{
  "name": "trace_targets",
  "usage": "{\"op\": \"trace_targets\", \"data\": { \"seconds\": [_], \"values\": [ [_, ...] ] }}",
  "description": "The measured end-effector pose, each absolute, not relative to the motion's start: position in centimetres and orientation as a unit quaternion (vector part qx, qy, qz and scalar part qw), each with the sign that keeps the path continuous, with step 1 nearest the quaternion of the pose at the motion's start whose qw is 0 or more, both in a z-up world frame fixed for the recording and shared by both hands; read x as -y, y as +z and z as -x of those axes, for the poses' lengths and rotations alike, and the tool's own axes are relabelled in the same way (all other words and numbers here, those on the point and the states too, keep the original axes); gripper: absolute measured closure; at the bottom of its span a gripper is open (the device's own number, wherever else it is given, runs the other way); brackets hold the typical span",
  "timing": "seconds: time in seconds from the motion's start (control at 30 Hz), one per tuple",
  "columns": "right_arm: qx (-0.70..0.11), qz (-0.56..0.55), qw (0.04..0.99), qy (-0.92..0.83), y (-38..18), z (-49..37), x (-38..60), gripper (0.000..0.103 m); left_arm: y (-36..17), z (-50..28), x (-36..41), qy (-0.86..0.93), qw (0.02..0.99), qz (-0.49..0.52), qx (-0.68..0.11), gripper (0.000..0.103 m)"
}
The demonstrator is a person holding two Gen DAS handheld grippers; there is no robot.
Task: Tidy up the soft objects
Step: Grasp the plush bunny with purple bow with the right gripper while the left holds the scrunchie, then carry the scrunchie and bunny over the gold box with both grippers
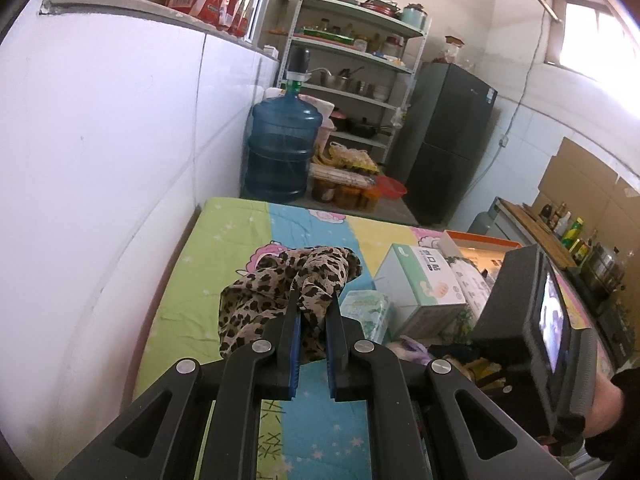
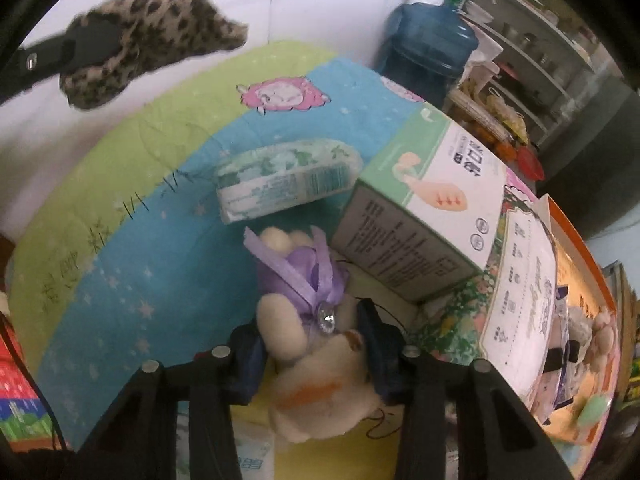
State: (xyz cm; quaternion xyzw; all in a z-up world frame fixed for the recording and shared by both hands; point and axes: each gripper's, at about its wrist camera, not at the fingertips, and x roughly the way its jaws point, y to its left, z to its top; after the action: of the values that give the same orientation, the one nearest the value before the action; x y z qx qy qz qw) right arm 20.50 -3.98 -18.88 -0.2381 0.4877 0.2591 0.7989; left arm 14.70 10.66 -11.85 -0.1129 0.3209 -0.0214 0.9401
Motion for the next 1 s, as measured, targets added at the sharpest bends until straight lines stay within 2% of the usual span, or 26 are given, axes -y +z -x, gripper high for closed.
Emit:
{"op": "trace_targets", "data": {
  "seconds": [0.53,1.0],
  "values": [
    [-0.436,0.16,0.838,0.288,-13.0,-14.1,5.4,0.062,-10.6,-12.9,-10.7,-0.026,0.942,0.113,-0.315,0.094],
    [-0.407,0.097,0.882,0.219,-9.1,-9.1,11.5,0.062,-8.0,-9.7,-5.6,-0.101,0.942,0.082,-0.311,0.093]
  ]
}}
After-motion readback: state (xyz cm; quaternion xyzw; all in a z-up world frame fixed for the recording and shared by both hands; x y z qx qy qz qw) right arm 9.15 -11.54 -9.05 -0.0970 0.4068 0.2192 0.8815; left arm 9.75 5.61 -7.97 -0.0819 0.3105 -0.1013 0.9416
